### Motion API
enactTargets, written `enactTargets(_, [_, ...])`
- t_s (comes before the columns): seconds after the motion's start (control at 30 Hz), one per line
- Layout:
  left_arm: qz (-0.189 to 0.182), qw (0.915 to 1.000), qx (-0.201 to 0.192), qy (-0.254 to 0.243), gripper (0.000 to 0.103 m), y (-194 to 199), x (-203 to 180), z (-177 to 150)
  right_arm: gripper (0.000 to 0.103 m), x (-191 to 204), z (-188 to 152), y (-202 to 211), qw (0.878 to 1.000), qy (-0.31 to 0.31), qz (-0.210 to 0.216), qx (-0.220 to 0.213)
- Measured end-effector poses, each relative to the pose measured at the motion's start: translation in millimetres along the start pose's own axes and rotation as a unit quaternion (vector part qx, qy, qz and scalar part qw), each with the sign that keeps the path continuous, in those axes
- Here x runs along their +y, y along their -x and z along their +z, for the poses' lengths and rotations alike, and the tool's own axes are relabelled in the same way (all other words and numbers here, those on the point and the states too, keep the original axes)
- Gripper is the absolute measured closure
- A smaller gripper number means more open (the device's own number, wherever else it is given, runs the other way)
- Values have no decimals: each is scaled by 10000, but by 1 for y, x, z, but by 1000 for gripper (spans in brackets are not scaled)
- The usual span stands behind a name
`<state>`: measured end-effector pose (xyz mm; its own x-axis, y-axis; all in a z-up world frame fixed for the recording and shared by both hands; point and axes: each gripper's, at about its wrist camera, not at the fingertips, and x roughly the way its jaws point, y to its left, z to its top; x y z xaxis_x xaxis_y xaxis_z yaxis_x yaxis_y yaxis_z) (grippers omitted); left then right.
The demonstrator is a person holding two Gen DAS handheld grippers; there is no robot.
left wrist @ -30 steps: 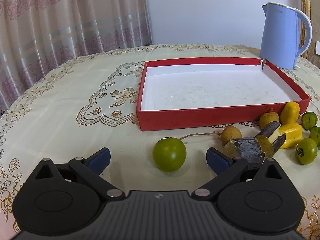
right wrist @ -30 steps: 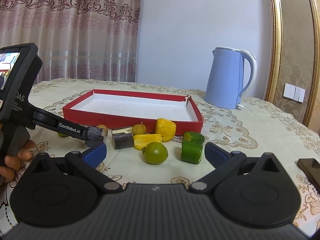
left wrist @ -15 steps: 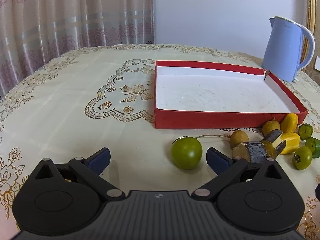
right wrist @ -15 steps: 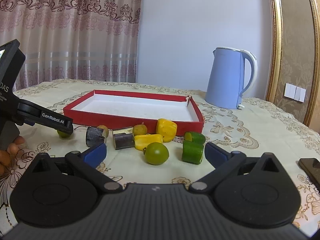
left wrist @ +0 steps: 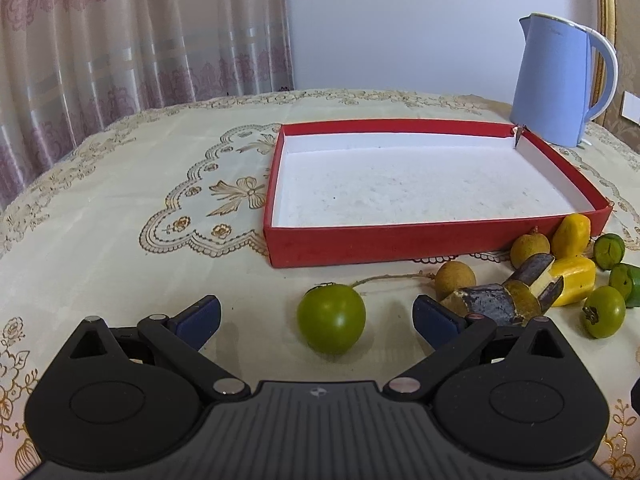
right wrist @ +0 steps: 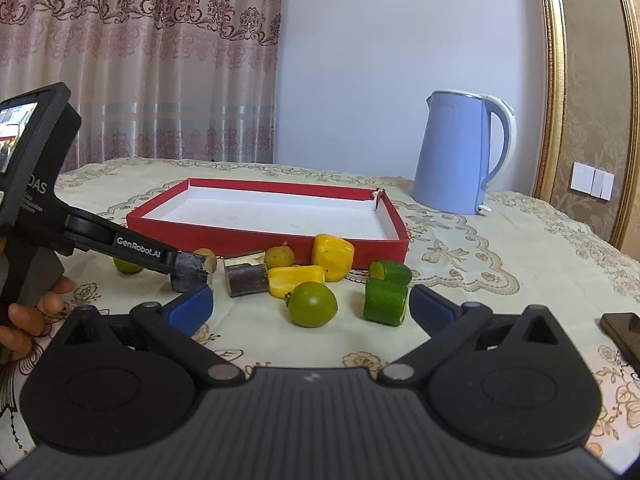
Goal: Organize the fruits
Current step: 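Move the left tool toward the green lime beside the tray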
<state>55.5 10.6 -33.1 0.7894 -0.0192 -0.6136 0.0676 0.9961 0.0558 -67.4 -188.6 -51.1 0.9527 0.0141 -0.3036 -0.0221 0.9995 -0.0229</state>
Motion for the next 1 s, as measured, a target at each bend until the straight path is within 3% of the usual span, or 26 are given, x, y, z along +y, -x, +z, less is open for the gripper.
enactTargets(0.53, [201,9996,-164,-147,0,1,-5,-5,0,2,-2,-1,10000,73,-53,-8])
enactTargets(1.0, [-50,9993,-156,348,0,2,12,-6,0,2,-3,-1,10000,41,-15,-5])
